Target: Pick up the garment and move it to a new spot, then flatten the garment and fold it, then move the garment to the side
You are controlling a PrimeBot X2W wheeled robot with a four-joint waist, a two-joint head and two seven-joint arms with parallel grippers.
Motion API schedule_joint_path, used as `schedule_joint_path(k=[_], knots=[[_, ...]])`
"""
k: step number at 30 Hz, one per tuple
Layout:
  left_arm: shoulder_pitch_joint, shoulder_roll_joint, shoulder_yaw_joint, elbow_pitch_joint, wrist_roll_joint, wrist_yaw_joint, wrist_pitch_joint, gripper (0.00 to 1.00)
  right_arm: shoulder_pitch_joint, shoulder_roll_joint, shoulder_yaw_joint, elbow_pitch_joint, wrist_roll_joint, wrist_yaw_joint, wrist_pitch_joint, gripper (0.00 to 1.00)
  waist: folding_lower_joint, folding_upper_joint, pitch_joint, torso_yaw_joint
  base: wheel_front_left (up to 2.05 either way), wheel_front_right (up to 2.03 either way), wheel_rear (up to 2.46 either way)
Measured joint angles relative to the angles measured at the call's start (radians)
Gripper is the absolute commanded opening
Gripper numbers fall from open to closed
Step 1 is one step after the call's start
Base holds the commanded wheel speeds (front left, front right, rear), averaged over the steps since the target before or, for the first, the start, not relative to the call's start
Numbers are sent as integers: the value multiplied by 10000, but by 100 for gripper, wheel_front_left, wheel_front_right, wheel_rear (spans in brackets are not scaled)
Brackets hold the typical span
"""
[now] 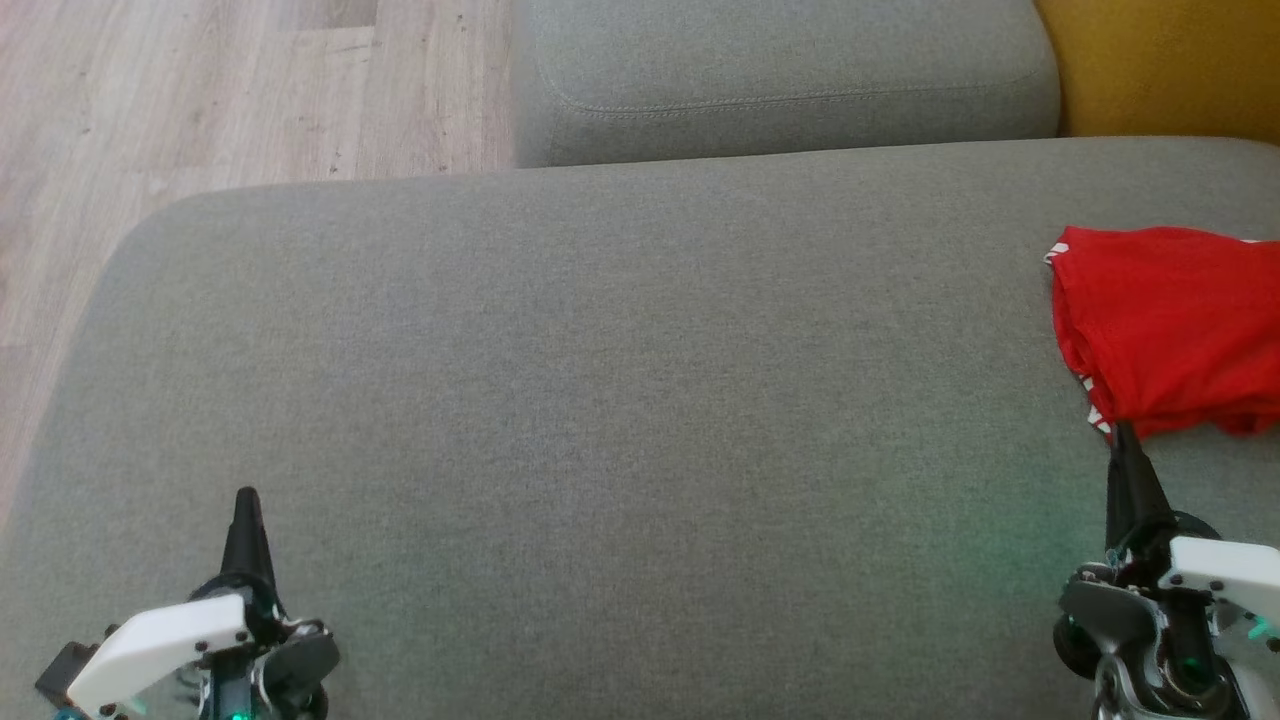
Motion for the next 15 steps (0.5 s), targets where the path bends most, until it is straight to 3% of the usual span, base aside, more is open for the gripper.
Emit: schedule_joint_path(k=[15], knots=[[0,-2,2,0,-2,0,0,0,0,0,-29,0,0,0,54,0,0,0,-1,0,0,0,0]])
